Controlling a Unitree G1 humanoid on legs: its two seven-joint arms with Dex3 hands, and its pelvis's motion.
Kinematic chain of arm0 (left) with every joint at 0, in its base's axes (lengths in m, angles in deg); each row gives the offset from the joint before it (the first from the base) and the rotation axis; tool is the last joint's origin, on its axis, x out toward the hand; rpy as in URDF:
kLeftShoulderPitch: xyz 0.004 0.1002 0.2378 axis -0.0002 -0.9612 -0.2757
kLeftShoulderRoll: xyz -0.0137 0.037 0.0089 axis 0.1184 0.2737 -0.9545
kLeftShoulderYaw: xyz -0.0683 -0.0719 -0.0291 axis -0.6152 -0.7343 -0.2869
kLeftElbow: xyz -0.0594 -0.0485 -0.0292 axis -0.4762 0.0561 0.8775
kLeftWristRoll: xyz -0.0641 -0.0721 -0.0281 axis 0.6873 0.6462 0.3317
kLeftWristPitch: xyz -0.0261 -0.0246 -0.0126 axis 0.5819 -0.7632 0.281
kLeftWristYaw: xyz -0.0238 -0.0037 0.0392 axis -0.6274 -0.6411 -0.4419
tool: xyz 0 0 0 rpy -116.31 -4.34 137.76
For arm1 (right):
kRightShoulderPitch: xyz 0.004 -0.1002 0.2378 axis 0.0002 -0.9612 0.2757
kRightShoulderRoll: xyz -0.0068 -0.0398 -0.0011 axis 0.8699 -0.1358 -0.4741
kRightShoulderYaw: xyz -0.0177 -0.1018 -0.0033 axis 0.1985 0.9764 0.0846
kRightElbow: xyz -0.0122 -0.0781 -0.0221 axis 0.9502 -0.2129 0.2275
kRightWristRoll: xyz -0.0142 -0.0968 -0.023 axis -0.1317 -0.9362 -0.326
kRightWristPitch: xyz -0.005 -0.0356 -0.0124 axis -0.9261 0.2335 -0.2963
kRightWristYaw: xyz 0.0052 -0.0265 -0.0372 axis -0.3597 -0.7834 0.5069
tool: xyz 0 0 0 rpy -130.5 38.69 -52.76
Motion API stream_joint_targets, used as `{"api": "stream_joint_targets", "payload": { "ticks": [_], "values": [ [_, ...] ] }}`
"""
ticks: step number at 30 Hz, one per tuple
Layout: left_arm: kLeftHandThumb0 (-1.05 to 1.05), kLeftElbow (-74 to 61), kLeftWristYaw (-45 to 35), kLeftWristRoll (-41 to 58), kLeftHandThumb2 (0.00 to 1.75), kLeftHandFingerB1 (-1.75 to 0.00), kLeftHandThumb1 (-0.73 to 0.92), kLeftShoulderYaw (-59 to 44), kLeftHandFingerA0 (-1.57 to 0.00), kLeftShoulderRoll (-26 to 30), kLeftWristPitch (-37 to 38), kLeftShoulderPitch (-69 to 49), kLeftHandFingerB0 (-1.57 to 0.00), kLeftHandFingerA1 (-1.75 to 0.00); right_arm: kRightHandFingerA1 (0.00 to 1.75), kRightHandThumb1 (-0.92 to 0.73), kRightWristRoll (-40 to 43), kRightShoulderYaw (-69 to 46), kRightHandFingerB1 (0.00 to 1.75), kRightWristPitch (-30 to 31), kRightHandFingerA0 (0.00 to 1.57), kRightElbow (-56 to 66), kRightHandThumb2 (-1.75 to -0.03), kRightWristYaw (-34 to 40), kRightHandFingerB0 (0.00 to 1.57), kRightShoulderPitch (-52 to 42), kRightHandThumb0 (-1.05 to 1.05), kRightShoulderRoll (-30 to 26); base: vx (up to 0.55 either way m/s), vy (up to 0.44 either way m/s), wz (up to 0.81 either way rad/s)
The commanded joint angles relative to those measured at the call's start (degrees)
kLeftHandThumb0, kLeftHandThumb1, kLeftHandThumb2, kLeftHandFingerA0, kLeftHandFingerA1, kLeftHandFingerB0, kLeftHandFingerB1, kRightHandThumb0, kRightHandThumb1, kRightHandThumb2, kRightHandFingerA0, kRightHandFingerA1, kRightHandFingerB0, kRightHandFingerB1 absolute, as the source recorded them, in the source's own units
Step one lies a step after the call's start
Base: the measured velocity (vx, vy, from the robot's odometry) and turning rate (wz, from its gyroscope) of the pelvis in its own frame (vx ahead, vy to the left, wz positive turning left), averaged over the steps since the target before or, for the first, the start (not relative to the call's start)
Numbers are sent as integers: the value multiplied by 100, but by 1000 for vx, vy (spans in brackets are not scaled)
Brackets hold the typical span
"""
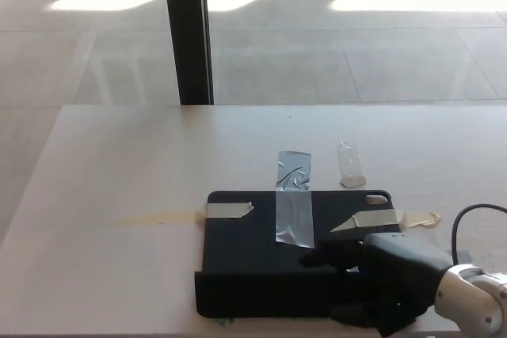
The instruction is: The robot uses its right hand to open a folded tablet cover kept in the middle of the desk
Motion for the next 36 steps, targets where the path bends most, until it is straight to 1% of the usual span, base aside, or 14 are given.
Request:
{"api": "stream_joint_targets", "payload": {
  "ticks": [1, 17, 18, 20, 21, 22, 23, 24, 28, 30, 31, 32, 34, 36],
  "values": [
    [-95, 51, -98, 139, 70, -102, 53, -34, -43, 165, -24, 29, -25, -115, 62, -75, -982, 563, 40, 64, 31, -328, -86, 140, 28, -602, -93, 150, 0, 0, 0],
    [-95, 31, -47, 160, 75, -94, 56, -6, -46, 304, -89, 187, -29, -107, 53, -91, -315, -358, 33, -153, 36, 1972, -68, 306, 29, -2717, -75, -181, 0, 0, 0],
    [-89, 23, -62, 163, 104, -81, 42, -4, -55, 307, -93, 188, -29, -96, 54, -92, -267, -410, 32, -151, 35, 2072, -68, 285, 29, -2808, -76, -197, 0, 0, 0],
    [-89, 11, -77, 169, 104, -81, 42, -5, -55, 308, -94, 180, -29, -96, 54, -92, -228, -492, 32, -134, 35, 2193, -68, 227, 29, -2920, -76, -191, 0, 0, 0],
    [-94, 26, -70, 181, 74, -95, 56, -19, -46, 307, -98, 171, -29, -108, 54, -91, -97, -575, 33, -142, 36, 2361, -68, 205, 30, -3092, -76, -205, 0, 0, 0],
    [-94, 46, -81, 193, 106, -82, 44, -34, -55, 310, -95, 168, -29, -98, 56, -91, -60, -628, 33, -107, 37, 2556, -68, 238, 30, -3311, -77, -210, 0, 0, 0],
    [-94, 55, -85, 198, 106, -82, 44, -40, -55, 311, -93, 167, -29, -98, 56, -91, -50, -662, 33, -89, 37, 2650, -68, 240, 30, -3416, -77, -205, 0, 0, 0],
    [-92, 63, -35, 200, 74, -105, 53, -47, -44, 290, -92, 145, -28, -117, 56, -92, -76, -679, 34, -139, 38, 2814, -68, 283, 30, -3662, -78, -266, 0, 0, 0],
    [-94, 61, -18, 210, 73, -104, 51, -52, -46, 279, -128, 165, -25, -120, 63, -92, 56, -769, 37, -89, 35, 3021, -67, 198, 30, -4015, -78, -250, 0, 0, 0],
    [-90, 61, -18, 233, 103, -85, 41, -72, -60, 274, -137, 157, -35, -102, 65, -92, 146, -832, 37, -41, 35, 3108, -68, 102, 30, -4154, -78, -230, 0, 0, 0],
    [-95, 64, -33, 231, 72, -97, 53, -69, -47, 279, -123, 134, -31, -111, 64, -91, 181, -858, 37, -4, 35, 3153, -67, 67, 30, -4252, -77, -207, 0, 0, 0],
    [-89, 68, -41, 256, 104, -84, 41, -88, -57, 292, -170, 141, -33, -98, 67, -91, 252, -882, 38, -34, 35, 3160, -67, 77, 31, -4428, -76, -158, 0, 0, 0],
    [-94, 69, -38, 257, 72, -98, 52, -88, -46, 292, -169, 137, -31, -109, 65, -92, 237, -920, 37, -64, 35, 3141, -68, 39, 31, -4474, -77, -120, 0, 0, 0],
    [-92, 77, -32, 235, 74, -104, 52, -62, -46, 287, -161, 126, -25, -118, 61, -91, 272, -965, 36, -92, 37, 3058, -67, 49, 31, -4600, -77, -60, 0, 0, 0]
  ]
}}
